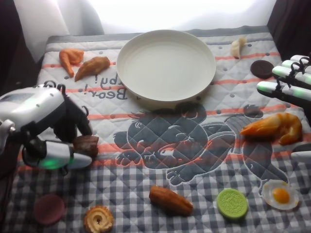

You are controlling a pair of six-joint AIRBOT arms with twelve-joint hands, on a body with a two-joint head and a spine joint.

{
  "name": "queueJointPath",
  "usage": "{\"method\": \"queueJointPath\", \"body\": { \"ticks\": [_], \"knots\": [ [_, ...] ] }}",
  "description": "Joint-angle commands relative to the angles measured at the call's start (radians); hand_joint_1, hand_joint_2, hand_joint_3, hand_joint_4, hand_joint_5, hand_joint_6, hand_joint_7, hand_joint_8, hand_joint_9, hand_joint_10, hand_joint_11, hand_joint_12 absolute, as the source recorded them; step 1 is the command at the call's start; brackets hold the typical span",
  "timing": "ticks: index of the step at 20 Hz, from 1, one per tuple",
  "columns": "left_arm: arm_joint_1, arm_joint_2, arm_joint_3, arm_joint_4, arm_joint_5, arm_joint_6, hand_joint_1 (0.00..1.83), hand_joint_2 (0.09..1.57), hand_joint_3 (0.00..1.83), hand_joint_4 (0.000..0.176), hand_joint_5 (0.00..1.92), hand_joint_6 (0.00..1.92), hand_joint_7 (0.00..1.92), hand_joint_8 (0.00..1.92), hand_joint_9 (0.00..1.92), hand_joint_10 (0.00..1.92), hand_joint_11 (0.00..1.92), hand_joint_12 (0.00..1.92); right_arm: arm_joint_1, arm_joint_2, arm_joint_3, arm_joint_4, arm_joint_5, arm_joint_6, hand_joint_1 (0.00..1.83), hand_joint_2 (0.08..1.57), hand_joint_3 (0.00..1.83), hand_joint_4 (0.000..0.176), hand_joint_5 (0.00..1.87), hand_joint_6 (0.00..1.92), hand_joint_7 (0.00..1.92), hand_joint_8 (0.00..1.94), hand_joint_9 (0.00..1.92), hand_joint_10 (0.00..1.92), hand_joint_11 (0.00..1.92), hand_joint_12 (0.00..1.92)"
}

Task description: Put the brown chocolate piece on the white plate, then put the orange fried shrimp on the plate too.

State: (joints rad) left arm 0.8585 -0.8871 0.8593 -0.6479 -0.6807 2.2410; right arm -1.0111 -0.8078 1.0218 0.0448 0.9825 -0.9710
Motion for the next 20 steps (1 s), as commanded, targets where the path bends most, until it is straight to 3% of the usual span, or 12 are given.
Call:
{"method": "queueJointPath", "body": {
  "ticks": [1, 2, 4, 5, 6, 8, 10, 12, 14, 16, 17, 20],
  "knots": [
    [-0.03, 0.011, 0.009, 0.044, -0.105, -0.007, 1.26, 1.03, 0.0, 0.0, 1.2, 0.51, 1.16, 0.83, 1.18, 0.12, 0.16, 0.96, 0.006, 0.003, 0.004, 0.02, 0.115, 0.0, 0.49, 1.08, 0.01, 0.176, 0.0, 0.0, 0.0, 0.0, 0.0, 0.0, 0.0, 0.0],
    [-0.061, 0.011, 0.023, 0.055, -0.098, -0.007, 1.25, 1.04, 0.0, 0.0, 1.16, 0.57, 1.15, 0.84, 1.16, 0.14, 0.14, 1.04, 0.006, 0.003, 0.005, 0.021, 0.115, 0.0, 0.48, 1.08, 0.01, 0.176, 0.0, 0.0, 0.0, 0.0, 0.0, 0.0, 0.0, 0.0],
    [-0.148, -0.015, 0.073, 0.081, -0.059, -0.007, 1.27, 1.04, 0.0, 0.0, 1.15, 0.53, 1.15, 0.9, 1.07, 0.49, 0.1, 1.08, 0.006, 0.003, 0.006, 0.021, 0.115, 0.0, 0.51, 1.1, 0.01, 0.176, 0.0, 0.0, 0.0, 0.0, 0.0, 0.0, 0.0, 0.0],
    [-0.193, -0.037, 0.102, 0.086, -0.028, -0.006, 1.26, 1.04, 0.0, 0.0, 1.08, 0.69, 1.19, 0.77, 1.01, 0.48, 0.12, 1.07, 0.006, 0.003, 0.007, 0.021, 0.115, 0.0, 0.54, 1.11, 0.01, 0.176, 0.0, 0.0, 0.0, 0.0, 0.0, 0.0, 0.0, 0.0],
    [-0.32, -0.117, 0.211, 0.105, 0.097, -0.006, 1.28, 1.03, 0.0, 0.0, 1.15, 0.5, 1.2, 0.84, 1.07, 0.55, 0.19, 0.98, 0.007, 0.002, 0.01, 0.021, 0.115, 0.0, 0.55, 1.09, 0.0, 0.175, 0.0, 0.0, 0.0, 0.0, 0.0, 0.0, 0.0, 0.0],
    [-0.402, -0.177, 0.28, 0.109, 0.176, -0.006, 1.29, 1.02, 0.0, 0.0, 1.19, 0.44, 1.22, 0.81, 1.04, 0.55, 0.18, 0.97, 0.01, 0.001, 0.012, 0.02, 0.116, 0.0, 0.55, 1.1, 0.0, 0.176, 0.0, 0.0, 0.0, 0.0, 0.0, 0.0, 0.0, 0.0],
    [-0.432, -0.242, 0.351, 0.094, 0.234, -0.007, 1.29, 0.99, 0.0, 0.0, 1.24, 0.41, 1.33, 0.55, 1.07, 0.48, 0.19, 1.04, 0.018, -0.01, 0.02, 0.018, 0.117, 0.0, 0.53, 1.09, 0.0, 0.173, 0.0, 0.0, 0.0, 0.0, 0.0, 0.0, 0.0, 0.0],
    [-0.44, -0.301, 0.413, 0.069, 0.28, -0.007, 1.27, 1.0, 0.0, 0.0, 1.22, 0.48, 1.32, 0.53, 1.08, 0.42, 0.22, 0.99, 0.031, -0.026, 0.028, 0.016, 0.117, 0.0, 0.51, 1.08, 0.0, 0.173, 0.0, 0.0, 0.0, 0.0, 0.0, 0.0, 0.0, 0.0],
    [-0.435, -0.349, 0.462, 0.039, 0.309, -0.004, 1.29, 0.99, 0.0, 0.0, 1.28, 0.32, 1.32, 0.58, 1.07, 0.49, 0.19, 0.99, 0.039, -0.035, 0.033, 0.012, 0.117, 0.0, 0.49, 1.07, 0.0, 0.174, 0.0, 0.0, 0.0, 0.0, 0.0, 0.0, 0.0, 0.0],
    [-0.419, -0.379, 0.496, 0.002, 0.325, -0.004, 1.26, 1.03, 0.01, 0.0, 1.14, 0.6, 1.23, 0.7, 1.04, 0.47, 0.15, 1.07, 0.044, -0.046, 0.039, 0.008, 0.116, 0.0, 0.47, 1.08, 0.0, 0.152, 0.0, 0.0, 0.0, 0.0, 0.0, 0.0, 0.0, 0.0],
    [-0.41, -0.387, 0.508, -0.016, 0.333, -0.004, 1.09, 0.97, 0.0, 0.0, 0.98, 0.28, 1.06, 0.36, 0.97, 0.34, 0.12, 1.11, 0.046, -0.053, 0.044, 0.007, 0.114, 0.0, 0.53, 1.08, 0.0, 0.147, 0.0, 0.0, 0.0, 0.0, 0.0, 0.0, 0.0, 0.0],
    [-0.395, -0.38, 0.506, -0.054, 0.321, -0.004, 1.0, 1.01, 0.01, 0.097, 0.6, 0.0, 0.67, 0.01, 0.65, 0.04, 0.02, 1.04, 0.073, -0.078, 0.065, 0.003, 0.088, 0.0, 0.62, 1.07, 0.0, 0.175, 0.0, 0.0, 0.0, 0.0, 0.0, 0.0, 0.0, 0.0]
  ]
}}
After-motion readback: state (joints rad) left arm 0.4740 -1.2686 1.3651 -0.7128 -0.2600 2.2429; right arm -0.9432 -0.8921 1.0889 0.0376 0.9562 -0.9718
